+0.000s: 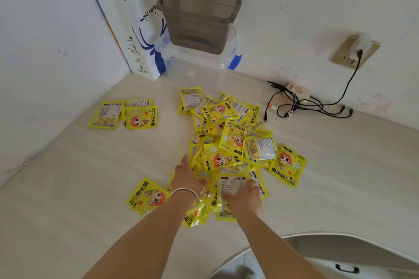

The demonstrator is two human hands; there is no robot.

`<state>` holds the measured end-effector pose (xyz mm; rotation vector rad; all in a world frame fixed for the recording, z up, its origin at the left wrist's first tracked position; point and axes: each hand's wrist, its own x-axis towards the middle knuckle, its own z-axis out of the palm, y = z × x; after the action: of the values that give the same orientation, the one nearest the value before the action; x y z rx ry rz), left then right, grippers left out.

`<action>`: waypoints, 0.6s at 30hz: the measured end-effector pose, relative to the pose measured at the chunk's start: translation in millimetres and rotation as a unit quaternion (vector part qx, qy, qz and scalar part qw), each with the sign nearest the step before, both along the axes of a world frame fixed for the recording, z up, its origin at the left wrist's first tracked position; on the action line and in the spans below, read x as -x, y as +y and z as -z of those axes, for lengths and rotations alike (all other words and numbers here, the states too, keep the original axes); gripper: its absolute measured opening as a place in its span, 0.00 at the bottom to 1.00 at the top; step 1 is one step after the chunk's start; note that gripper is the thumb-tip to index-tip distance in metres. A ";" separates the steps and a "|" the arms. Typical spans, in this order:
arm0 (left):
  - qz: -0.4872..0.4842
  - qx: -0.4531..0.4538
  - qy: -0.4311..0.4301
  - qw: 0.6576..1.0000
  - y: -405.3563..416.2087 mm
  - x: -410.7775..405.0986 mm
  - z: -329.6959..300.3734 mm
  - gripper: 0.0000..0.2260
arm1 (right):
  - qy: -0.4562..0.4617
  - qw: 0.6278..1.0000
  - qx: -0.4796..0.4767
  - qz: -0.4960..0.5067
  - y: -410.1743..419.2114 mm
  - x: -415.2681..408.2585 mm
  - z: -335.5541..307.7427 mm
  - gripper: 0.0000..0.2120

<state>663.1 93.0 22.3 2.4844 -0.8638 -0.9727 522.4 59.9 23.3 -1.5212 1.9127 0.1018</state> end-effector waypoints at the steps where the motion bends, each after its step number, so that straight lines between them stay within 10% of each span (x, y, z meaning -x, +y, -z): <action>1: -0.001 -0.004 0.003 1.000 -1.6 -2.0 0.9 0.37 | -0.016 1.000 -0.010 0.023 -2.9 -1.1 -0.3 0.35; 7: -0.031 0.001 0.024 0.999 -2.4 -11.8 -0.7 0.23 | -0.169 0.967 -0.070 0.179 -21.5 3.7 -11.6 0.14; 18: -0.113 0.122 0.019 0.986 3.7 -16.1 -9.4 0.12 | -0.227 0.917 -0.090 0.315 -32.9 11.8 -21.7 0.22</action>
<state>679.2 96.7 31.7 2.2866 -0.6282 -0.7850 510.6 27.0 44.9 -0.6712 1.8439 -0.3272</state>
